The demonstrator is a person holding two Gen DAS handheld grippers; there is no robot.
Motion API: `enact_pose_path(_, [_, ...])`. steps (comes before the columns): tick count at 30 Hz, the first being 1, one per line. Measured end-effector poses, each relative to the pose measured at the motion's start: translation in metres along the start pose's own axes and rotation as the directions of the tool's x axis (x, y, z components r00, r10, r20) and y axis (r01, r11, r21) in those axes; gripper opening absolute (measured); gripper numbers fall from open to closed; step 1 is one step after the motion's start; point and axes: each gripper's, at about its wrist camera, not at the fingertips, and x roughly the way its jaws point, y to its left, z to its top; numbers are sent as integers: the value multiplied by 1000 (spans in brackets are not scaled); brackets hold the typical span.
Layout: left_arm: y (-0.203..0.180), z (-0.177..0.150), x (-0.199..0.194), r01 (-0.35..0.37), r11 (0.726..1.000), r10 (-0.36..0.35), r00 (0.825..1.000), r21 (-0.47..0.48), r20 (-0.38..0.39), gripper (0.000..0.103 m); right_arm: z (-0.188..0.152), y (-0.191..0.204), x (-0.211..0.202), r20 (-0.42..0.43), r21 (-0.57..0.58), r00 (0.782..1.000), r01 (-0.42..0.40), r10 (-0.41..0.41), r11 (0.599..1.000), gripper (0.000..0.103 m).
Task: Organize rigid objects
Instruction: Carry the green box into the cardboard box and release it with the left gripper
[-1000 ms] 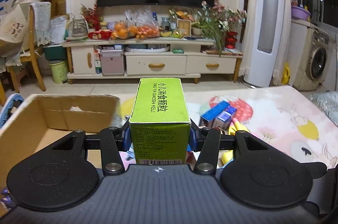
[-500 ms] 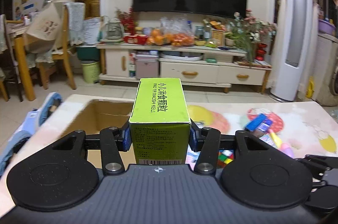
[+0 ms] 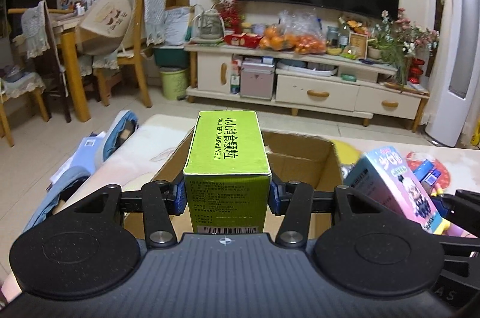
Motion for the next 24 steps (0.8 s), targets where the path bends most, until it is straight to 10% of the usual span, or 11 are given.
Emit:
enact_pose_path(16, [-10, -5, -6, -74, 997, 74, 996, 3, -49, 63, -4, 34, 43, -73, -119, 997, -6, -3, 993, 47])
enact_pose_path(24, [-11, -5, -7, -95, 995, 95, 995, 11, -30, 80, -11, 40, 31, -41, -156, 999, 22, -29, 987, 73])
